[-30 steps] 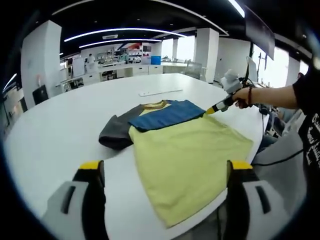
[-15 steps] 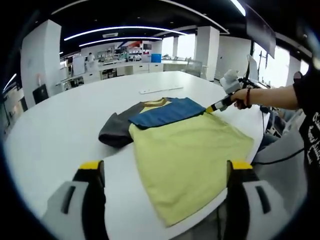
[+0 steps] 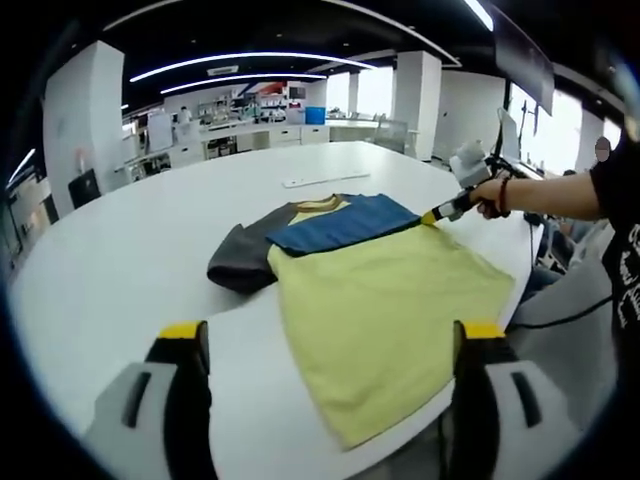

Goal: Fold the garment on the visible template until the final outline fits inside the template.

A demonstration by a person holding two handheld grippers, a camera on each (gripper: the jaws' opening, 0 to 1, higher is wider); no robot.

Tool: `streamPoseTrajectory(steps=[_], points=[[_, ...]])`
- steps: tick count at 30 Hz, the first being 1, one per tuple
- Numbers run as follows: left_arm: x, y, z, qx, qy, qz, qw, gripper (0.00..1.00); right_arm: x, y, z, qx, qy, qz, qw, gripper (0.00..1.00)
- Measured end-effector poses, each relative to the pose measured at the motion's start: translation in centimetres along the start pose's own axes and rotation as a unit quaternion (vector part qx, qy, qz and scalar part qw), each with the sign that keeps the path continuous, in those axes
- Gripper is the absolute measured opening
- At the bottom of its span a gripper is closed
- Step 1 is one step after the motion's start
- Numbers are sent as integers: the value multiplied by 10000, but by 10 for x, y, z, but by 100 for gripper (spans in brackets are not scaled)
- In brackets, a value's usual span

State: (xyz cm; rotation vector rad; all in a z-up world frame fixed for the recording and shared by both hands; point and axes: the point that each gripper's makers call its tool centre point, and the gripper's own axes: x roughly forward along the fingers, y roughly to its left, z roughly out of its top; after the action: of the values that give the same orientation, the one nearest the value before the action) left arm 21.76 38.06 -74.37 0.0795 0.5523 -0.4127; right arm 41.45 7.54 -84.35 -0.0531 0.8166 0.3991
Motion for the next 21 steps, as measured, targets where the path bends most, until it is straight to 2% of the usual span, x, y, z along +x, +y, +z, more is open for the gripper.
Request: streamPoseTrajectory(steps=[4, 10, 21], points=[[1, 3, 0, -8, 4, 46, 10000, 99, -5, -5, -3, -8, 12, -26, 10000, 0], [3, 7, -1, -37, 0, 98, 9999, 99, -8, -28, -4, -20, 27, -65, 10000, 0], [6, 18, -1, 0, -49, 198, 9998, 96, -10, -51, -5, -79, 76, -86, 9999, 0]])
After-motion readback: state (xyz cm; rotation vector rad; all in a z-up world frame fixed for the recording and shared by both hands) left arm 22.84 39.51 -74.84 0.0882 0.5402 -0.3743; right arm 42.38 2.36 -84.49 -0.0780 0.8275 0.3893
